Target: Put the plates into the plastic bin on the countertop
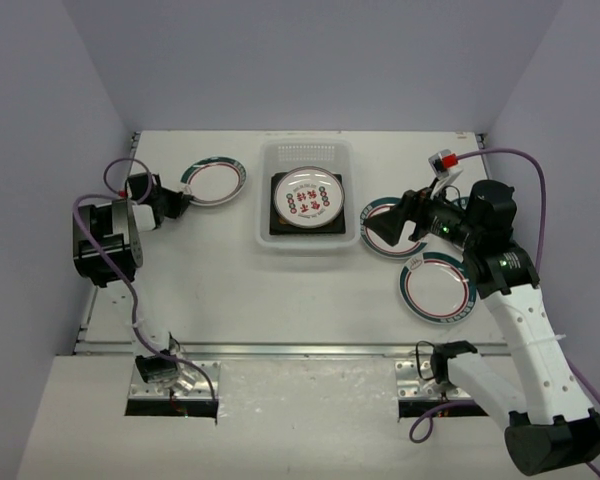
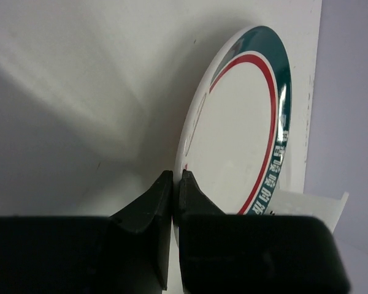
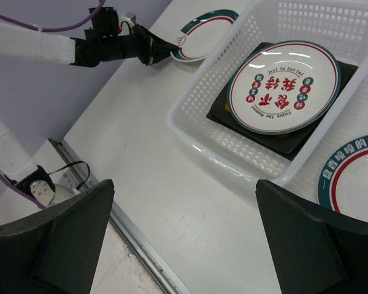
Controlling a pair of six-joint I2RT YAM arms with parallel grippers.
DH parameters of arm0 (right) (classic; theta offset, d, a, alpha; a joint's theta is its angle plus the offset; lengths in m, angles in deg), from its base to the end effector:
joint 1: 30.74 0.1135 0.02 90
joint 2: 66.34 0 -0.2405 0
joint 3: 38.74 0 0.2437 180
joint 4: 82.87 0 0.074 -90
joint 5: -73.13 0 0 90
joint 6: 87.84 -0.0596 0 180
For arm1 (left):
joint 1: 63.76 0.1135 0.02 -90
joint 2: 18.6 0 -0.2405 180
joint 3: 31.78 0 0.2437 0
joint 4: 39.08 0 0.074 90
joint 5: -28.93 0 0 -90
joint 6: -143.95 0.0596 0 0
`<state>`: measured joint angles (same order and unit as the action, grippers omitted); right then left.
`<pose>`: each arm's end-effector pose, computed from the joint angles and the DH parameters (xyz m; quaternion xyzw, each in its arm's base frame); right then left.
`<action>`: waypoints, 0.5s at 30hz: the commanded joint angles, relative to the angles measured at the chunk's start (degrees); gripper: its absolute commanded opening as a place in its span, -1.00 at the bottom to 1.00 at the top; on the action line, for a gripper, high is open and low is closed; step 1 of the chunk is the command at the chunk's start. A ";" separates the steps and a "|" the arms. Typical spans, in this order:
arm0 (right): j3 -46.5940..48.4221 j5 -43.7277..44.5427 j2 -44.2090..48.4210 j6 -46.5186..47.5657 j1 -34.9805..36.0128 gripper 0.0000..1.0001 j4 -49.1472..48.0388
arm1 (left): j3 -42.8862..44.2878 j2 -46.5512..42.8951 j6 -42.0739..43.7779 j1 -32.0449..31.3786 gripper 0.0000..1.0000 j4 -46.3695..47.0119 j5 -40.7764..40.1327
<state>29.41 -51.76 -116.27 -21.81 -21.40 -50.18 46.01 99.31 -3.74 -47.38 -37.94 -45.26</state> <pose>0.2073 0.0686 0.3430 -0.0861 0.7714 0.3945 0.4918 0.4085 0.1032 0.0864 -0.4911 0.7493 -0.2666 0.3554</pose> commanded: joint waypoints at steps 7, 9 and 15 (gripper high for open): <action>-0.32 1.60 0.39 0.46 -0.20 0.98 -3.07 | -4.00 -34.02 8.41 -8.98 -1.00 -7.13 -15.27; -0.28 3.57 0.67 0.04 -0.16 0.98 -2.83 | -4.26 -35.80 8.91 -10.89 -1.00 -7.21 -12.95; -0.36 9.81 1.07 -2.23 -0.12 0.98 -1.73 | -0.79 -33.90 13.43 -19.30 -1.00 -8.86 -5.22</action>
<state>29.30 -47.55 -116.23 -22.32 -21.40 -50.57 42.03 63.17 4.80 -61.82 -45.74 -55.84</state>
